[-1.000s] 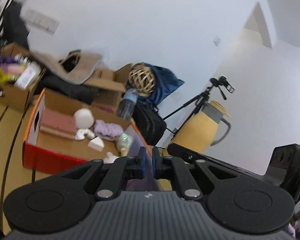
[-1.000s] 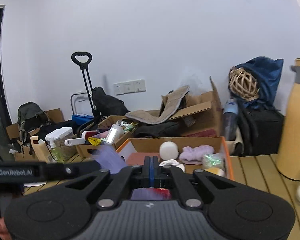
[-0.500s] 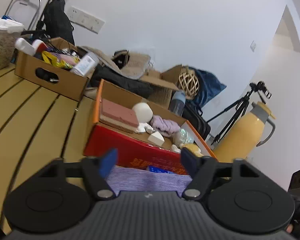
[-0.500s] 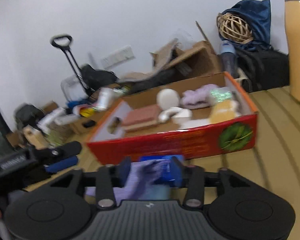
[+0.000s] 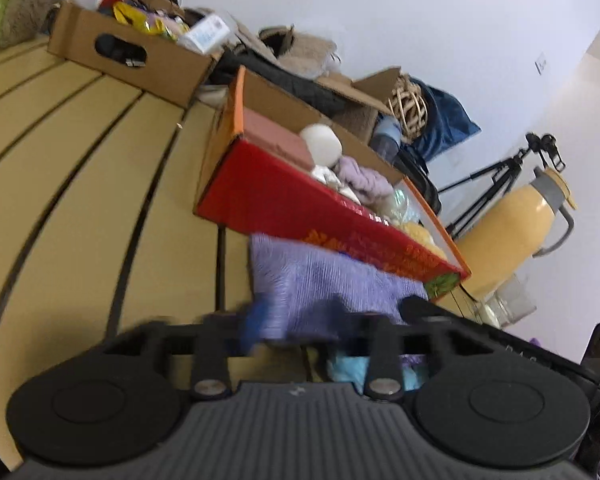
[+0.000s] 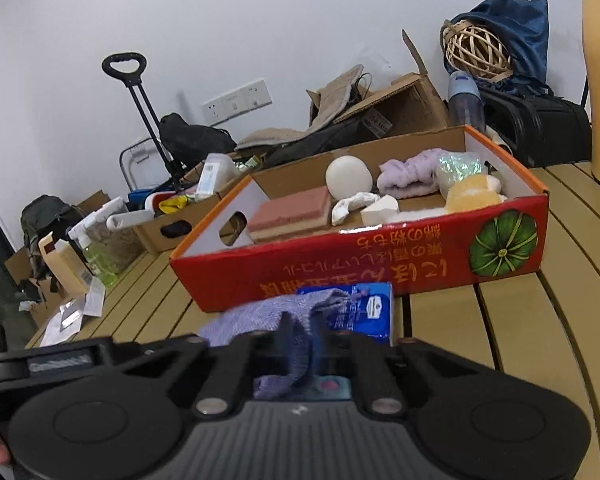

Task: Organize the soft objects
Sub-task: 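Carry the purple mesh bag into the red box and open both grippers, then withdraw both grippers from the box back over the table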

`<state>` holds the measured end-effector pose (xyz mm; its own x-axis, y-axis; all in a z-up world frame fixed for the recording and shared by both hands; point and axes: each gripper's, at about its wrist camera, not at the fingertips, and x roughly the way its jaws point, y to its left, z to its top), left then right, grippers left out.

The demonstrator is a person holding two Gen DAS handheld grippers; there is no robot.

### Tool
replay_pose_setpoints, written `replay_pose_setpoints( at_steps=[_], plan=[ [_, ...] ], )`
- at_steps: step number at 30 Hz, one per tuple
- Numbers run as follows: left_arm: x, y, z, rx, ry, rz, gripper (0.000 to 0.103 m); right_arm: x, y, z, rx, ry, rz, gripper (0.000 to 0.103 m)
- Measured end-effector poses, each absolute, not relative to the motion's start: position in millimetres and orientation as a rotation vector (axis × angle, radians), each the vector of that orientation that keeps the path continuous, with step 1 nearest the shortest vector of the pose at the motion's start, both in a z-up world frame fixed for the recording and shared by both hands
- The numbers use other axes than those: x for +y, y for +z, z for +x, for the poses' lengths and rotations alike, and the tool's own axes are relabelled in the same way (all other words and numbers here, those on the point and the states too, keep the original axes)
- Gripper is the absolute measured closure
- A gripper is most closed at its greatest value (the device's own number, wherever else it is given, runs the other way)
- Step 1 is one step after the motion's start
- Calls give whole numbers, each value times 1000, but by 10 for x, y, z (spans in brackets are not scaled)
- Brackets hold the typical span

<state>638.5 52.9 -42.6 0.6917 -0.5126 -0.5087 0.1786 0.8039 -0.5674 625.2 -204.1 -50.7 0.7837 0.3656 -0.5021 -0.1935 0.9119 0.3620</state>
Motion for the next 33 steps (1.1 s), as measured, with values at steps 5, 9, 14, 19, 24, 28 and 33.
replay_pose_setpoints(
  at_steps=[5,9,14,19,24,28,33],
  plan=[
    [470,-372,6308,681,-402,-478,99,-1997,-394,6167,555,318,269,101],
    [532,-38,6120,525,-468,-505,99,-2021,-99,6085,466,339,250,101],
    [570,340,6318,438,-466,-513,99,-1954,296,6468,414,375,182,101],
    [441,424,6938,480,-388,-407,99,-1786,225,7184,487,351,104,101],
    [363,134,7176,595,-311,-315,93,-1641,-144,7740,704,363,92,91],
    [468,135,6990,567,-306,-308,57,-1648,-196,7661,698,348,81,77],
    [554,424,6808,520,-287,-285,52,-1758,128,7400,633,354,95,65]
  ],
)
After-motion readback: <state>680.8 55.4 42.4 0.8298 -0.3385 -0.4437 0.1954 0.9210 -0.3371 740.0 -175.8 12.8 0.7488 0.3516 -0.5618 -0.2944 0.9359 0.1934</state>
